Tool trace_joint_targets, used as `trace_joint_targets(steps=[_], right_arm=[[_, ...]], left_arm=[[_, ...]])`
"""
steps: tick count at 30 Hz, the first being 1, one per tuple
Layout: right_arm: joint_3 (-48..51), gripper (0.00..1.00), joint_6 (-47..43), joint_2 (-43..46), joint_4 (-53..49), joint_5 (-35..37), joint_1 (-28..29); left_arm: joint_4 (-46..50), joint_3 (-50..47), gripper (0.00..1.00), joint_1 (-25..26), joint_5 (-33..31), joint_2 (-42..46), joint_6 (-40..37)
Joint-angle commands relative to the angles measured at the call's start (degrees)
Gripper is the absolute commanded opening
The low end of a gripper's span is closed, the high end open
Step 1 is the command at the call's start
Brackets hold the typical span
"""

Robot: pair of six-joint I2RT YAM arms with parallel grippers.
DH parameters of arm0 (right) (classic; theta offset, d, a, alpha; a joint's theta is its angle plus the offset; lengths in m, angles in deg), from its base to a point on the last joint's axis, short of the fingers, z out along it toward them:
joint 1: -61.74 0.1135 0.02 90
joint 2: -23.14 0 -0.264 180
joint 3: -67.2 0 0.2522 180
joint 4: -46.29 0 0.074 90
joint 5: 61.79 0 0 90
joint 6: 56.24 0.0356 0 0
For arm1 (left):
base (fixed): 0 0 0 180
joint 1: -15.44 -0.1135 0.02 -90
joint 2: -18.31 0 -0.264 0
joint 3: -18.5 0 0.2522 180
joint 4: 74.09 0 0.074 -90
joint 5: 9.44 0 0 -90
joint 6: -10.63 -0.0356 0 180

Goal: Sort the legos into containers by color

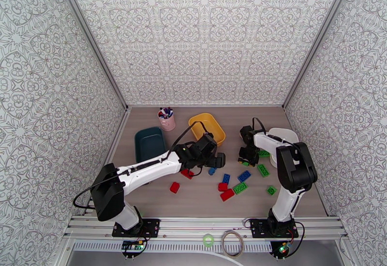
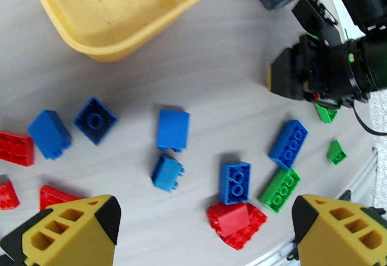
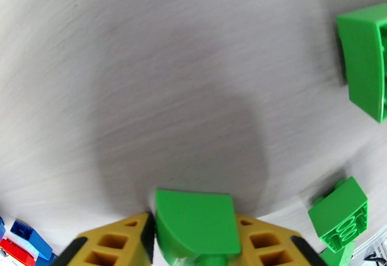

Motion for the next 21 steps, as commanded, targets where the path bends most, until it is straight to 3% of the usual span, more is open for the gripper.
trace_joint_targets(steps=[1, 12, 21], right_arm=[[-0.4, 0.38, 0.2, 1.1, 0.0, -0.3, 0.3], [-6.4, 0.30, -1.7, 7.6, -5.3, 0.1, -3.0], [-11.1, 0.28, -3.3, 12.4, -9.4, 2.4, -16.0]], left_arm=[[1.1, 0.9, 0.99, -0.5, -1.2, 1.1, -2.4], [0.3, 10.9, 0.99, -1.9, 10.8, -8.3, -6.1], [-0.5, 27.3, 0.99, 1.2, 19.2, -22.4, -10.9]])
